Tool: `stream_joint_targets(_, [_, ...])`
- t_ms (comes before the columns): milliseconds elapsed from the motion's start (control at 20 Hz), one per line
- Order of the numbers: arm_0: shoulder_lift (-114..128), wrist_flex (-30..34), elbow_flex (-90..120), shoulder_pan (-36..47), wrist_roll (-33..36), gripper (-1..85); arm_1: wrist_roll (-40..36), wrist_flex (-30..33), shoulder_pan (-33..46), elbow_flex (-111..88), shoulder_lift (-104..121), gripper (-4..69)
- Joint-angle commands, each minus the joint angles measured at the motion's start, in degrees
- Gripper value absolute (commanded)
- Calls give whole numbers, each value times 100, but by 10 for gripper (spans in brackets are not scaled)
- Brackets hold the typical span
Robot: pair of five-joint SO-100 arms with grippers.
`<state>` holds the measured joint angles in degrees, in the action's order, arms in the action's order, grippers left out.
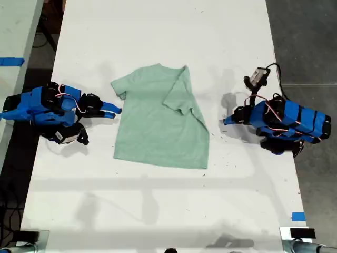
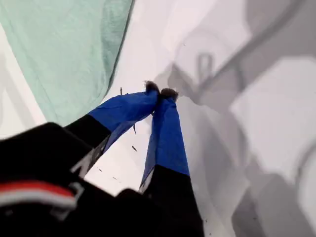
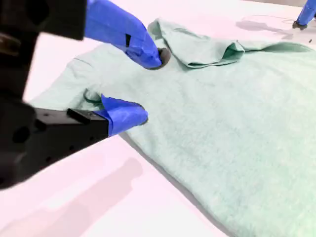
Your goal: Fold t shirt
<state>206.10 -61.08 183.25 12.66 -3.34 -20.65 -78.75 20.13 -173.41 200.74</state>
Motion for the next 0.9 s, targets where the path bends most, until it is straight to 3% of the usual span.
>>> stream_joint_targets(0, [35,-9,62,70,-105,150,70,-18,-53,-88,44,12])
stream_joint_targets(850, [35,-9,62,70,-105,150,141,-9,-53,-105,44,12])
